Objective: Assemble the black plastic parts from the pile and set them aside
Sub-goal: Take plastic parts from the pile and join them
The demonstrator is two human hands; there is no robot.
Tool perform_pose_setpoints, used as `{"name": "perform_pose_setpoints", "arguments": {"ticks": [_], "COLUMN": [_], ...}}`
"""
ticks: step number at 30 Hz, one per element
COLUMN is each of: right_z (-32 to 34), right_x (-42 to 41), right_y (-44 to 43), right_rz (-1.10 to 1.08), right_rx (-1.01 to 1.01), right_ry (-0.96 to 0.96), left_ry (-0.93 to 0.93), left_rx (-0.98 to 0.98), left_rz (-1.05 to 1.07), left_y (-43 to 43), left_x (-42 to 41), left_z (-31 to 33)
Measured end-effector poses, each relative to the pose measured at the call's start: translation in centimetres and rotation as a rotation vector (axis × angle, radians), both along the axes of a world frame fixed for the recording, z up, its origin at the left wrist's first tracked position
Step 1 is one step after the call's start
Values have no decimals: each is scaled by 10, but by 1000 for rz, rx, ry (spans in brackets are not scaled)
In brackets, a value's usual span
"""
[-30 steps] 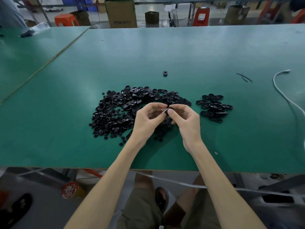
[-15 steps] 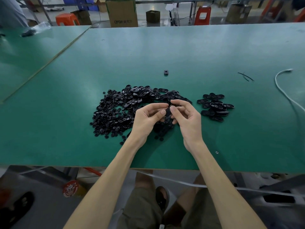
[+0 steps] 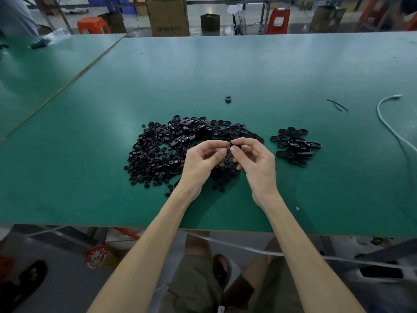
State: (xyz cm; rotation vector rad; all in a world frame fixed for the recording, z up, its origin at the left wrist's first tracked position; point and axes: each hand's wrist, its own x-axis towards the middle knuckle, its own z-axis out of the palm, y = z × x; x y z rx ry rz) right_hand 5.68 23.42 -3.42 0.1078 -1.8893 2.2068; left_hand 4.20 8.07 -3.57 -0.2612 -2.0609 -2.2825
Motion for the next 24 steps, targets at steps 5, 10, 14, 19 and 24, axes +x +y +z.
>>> {"name": "perform_pose_setpoints", "arguments": {"ticks": [5,10,14,19,24], "right_z": [0,0,1,0,-1], "right_x": [0,0,0,0,0], "right_y": [0,1,0,0,-1], "right_rz": [-2,-5,-10,-5,-10], "right_rx": [20,3,39,84,121], "right_ry": [-6,-12,-10,-1,3], "left_ry": [5,-3,-3,-2,5], "left_rx": [7,5,6,6,7], "left_rz": [-4,-2,5,13,18], "left_y": [1,0,0,0,1], "left_x": [1,0,1,1,1], "left_z": [0,0,0,0,0]}}
